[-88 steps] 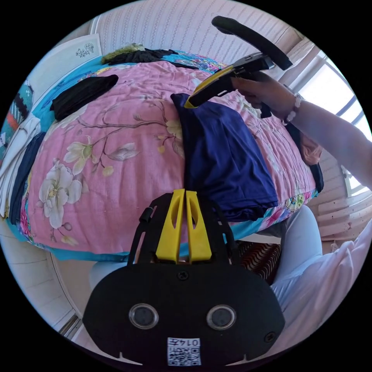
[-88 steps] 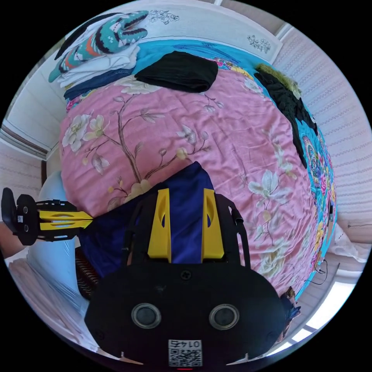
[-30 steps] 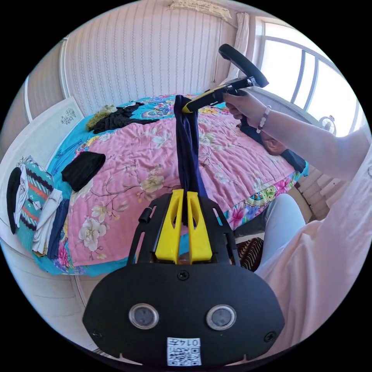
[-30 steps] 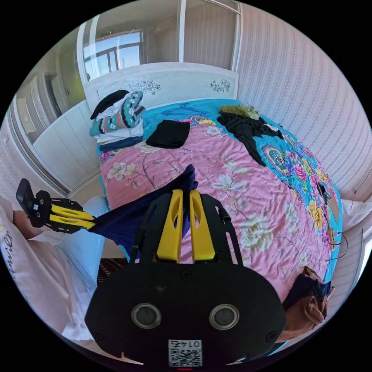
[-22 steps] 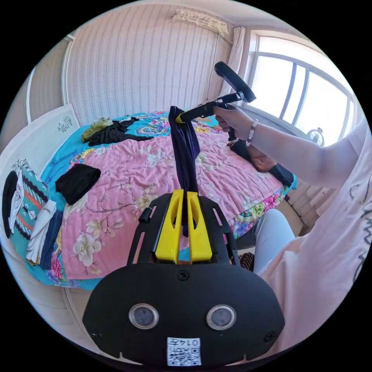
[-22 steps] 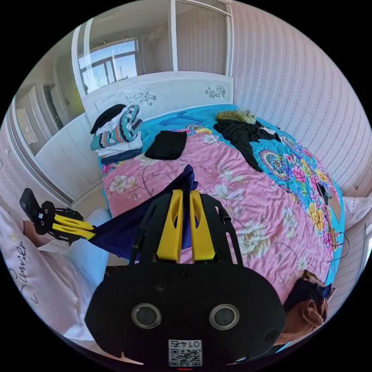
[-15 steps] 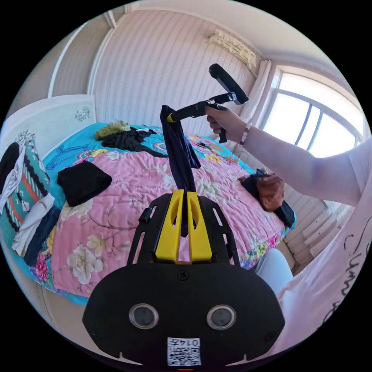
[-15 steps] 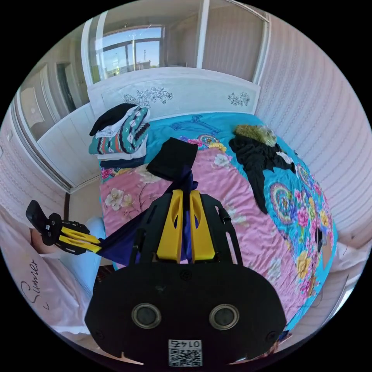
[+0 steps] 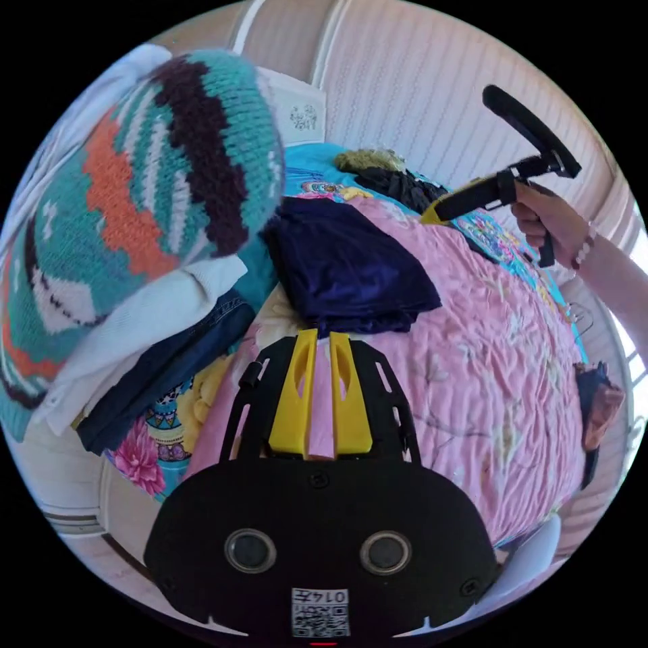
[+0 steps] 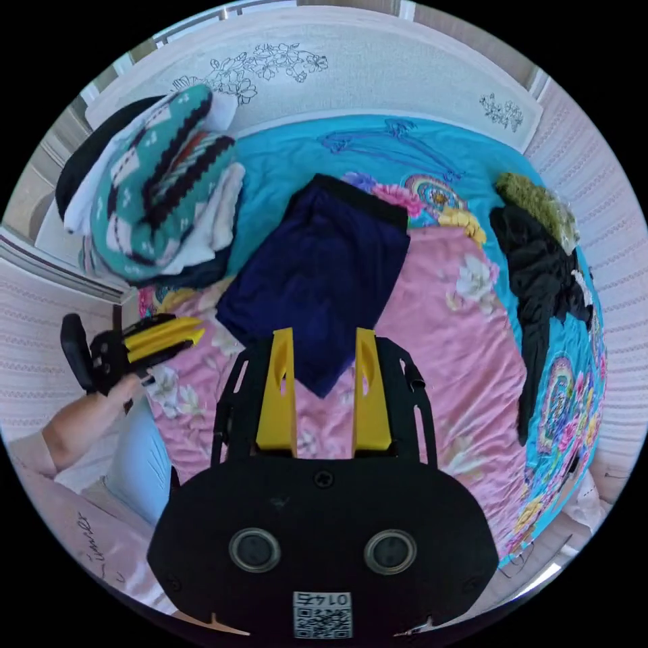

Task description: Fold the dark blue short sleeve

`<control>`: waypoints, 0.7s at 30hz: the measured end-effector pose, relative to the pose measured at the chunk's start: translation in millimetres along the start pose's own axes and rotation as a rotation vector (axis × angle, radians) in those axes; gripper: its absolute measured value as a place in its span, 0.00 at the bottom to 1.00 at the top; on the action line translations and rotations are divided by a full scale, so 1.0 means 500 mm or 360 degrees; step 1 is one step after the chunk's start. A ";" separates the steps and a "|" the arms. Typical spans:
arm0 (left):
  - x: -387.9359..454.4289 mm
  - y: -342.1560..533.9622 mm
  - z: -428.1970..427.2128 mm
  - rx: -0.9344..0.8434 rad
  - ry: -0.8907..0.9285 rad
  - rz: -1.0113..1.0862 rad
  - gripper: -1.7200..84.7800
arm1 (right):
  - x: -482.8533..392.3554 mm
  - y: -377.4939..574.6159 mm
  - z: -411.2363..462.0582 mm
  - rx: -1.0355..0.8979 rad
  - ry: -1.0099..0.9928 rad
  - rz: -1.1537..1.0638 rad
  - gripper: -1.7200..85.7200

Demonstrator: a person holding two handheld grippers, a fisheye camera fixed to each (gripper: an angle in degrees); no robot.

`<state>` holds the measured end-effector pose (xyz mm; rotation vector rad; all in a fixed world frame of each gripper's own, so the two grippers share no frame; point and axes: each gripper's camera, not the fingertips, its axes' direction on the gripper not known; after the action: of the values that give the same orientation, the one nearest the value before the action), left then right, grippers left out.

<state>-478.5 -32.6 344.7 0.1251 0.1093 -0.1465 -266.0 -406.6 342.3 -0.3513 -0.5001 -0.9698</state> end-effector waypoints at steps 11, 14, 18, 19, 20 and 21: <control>0.513 0.132 -0.077 0.0058 0.0624 0.0838 0.09 | -0.038 0.994 -0.106 -0.0050 0.0208 0.1076 0.12; 0.684 0.146 -0.086 -0.0033 0.0887 0.0999 0.11 | -0.058 1.230 -0.174 0.0036 0.0353 0.1458 0.12; 0.918 0.170 -0.098 -0.0050 0.0987 0.1289 0.11 | -0.083 1.507 -0.239 0.0249 0.0423 0.1888 0.13; 0.981 0.174 -0.102 -0.0041 0.0992 0.1370 0.11 | -0.089 1.570 -0.251 0.0308 0.0436 0.1956 0.13; 1.013 0.176 -0.105 -0.0035 0.0997 0.1409 0.11 | -0.092 1.598 -0.256 0.0334 0.0442 0.1982 0.14; 1.077 0.178 -0.109 -0.0017 0.1010 0.1480 0.11 | -0.094 1.648 -0.266 0.0379 0.0460 0.2015 0.14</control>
<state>59.0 -12.6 238.2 0.1972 0.6678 0.8310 444.9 -8.5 154.6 -0.2334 -0.0546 0.2726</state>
